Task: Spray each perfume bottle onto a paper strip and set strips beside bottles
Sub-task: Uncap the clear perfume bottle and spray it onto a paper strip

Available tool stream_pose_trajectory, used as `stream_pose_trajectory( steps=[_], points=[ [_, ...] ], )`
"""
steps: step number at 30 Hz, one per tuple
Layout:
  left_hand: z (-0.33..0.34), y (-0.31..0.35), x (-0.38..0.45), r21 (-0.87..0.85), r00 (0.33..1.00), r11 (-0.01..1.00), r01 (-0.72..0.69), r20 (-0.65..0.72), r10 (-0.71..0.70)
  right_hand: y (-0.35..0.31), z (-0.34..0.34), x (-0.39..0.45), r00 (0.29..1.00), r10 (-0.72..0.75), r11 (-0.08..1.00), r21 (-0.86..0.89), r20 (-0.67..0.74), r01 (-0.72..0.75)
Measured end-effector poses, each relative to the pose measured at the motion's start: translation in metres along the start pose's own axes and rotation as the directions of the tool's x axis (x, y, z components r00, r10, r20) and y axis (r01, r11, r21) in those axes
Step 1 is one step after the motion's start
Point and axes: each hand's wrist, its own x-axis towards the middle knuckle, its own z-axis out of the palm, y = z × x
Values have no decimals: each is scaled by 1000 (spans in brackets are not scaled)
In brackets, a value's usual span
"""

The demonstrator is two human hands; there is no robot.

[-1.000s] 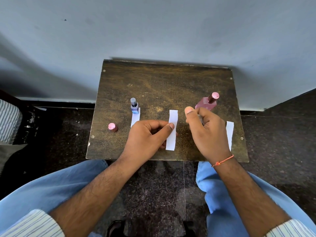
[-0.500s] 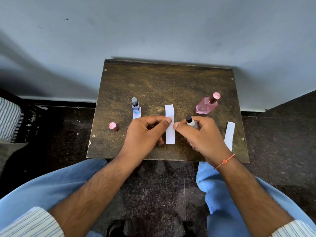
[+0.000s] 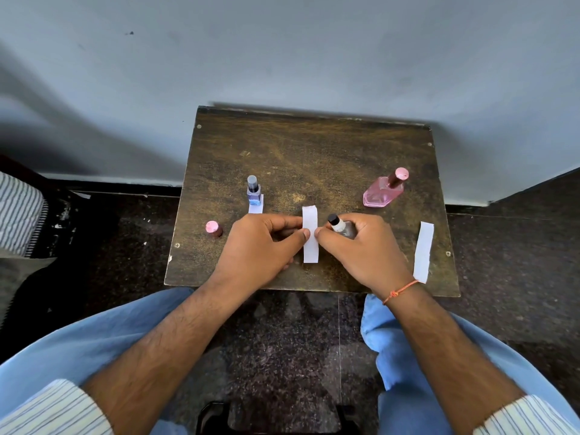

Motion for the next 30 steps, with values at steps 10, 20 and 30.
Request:
stream_pose_trajectory(
  steps=[10,20,30],
  points=[
    [-7,5,0,293,988,950,-110,-76,137,-14,15,4,996,-68,951,-307,-64,45],
    [-6,8,1,505,974,842,-192,-3,225,-23,19,6,998,-21,906,-423,-59,-6],
    [-3,9,1,720,979,669,-185,73,191,-23,19,6,998,-41,905,-424,-54,15]
  ],
)
